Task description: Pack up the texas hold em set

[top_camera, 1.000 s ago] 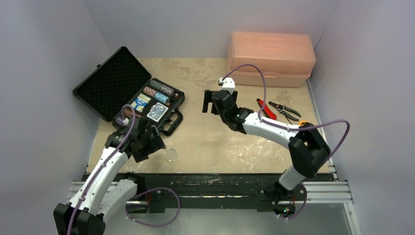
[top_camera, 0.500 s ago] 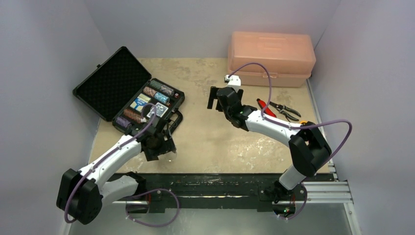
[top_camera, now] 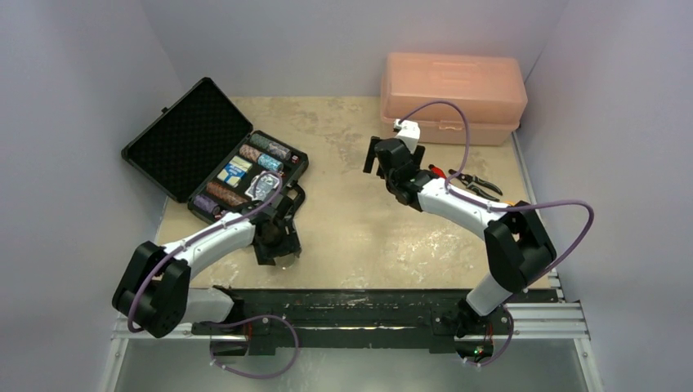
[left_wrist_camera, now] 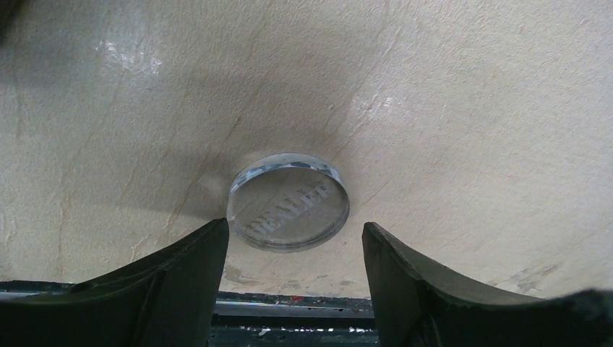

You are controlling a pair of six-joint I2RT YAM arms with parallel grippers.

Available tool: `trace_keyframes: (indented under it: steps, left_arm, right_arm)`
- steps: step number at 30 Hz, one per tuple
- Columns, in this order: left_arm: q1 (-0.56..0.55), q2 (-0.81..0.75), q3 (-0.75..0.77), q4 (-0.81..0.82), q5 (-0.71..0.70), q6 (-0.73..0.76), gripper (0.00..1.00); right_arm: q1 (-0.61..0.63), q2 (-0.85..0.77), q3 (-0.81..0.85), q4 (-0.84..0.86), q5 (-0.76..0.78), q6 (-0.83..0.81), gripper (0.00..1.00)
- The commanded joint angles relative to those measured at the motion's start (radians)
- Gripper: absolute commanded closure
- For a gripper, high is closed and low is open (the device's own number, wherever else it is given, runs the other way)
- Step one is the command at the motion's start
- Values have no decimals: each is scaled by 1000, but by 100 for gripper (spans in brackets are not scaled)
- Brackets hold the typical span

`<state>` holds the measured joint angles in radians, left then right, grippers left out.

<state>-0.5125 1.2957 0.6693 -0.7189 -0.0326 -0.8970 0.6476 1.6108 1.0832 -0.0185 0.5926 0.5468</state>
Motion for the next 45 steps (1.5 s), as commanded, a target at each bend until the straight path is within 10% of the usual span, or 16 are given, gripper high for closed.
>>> trace_keyframes:
  steps: [1,32,45]
  left_arm:
    - [-13,10,22,20,-25,11,34]
    - [-84,119,11,88,-128,-36,40]
    - [-86,77,-13,120,-139,-19,67]
  right_arm:
    - [-25,-35,-5,-37,71,24,1]
    - [-80,-55,-20,-74,153,67,1]
    - [-79,-51,-26,-63,141,66,1]
